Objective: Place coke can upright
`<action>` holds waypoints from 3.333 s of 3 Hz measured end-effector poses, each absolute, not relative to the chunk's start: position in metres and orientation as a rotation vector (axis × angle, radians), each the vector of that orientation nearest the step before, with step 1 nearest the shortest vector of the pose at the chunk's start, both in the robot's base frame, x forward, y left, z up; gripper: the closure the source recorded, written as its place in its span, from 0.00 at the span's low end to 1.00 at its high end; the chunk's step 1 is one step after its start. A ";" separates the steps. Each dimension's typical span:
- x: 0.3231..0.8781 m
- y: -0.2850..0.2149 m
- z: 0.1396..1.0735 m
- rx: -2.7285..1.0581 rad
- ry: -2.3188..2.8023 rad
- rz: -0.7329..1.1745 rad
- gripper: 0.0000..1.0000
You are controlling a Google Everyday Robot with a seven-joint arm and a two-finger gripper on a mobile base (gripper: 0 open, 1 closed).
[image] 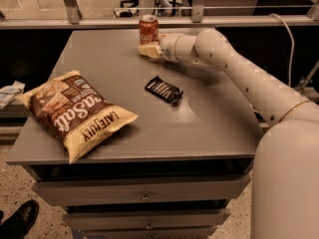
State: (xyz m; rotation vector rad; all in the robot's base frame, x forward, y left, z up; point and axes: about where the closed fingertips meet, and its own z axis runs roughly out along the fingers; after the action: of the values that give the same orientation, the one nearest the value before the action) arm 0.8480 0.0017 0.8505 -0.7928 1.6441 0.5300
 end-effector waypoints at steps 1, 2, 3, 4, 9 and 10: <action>0.847 -0.002 0.854 -0.759 1.626 0.530 0.70; 0.844 -0.016 0.874 -0.735 1.574 0.497 0.93; 0.836 -0.045 0.917 -0.757 1.473 0.394 1.00; 0.835 -0.048 0.924 -0.781 1.442 0.360 1.00; 0.806 -0.011 0.990 -1.412 0.879 -0.198 1.00; 0.801 0.000 1.009 -1.440 0.834 -0.198 1.00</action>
Offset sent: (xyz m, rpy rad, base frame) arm -0.0112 -0.0503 0.0602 0.0528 -0.1811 -0.0854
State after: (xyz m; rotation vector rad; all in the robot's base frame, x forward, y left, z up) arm 0.8006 0.0004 1.0087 -1.4398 0.8344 -0.1976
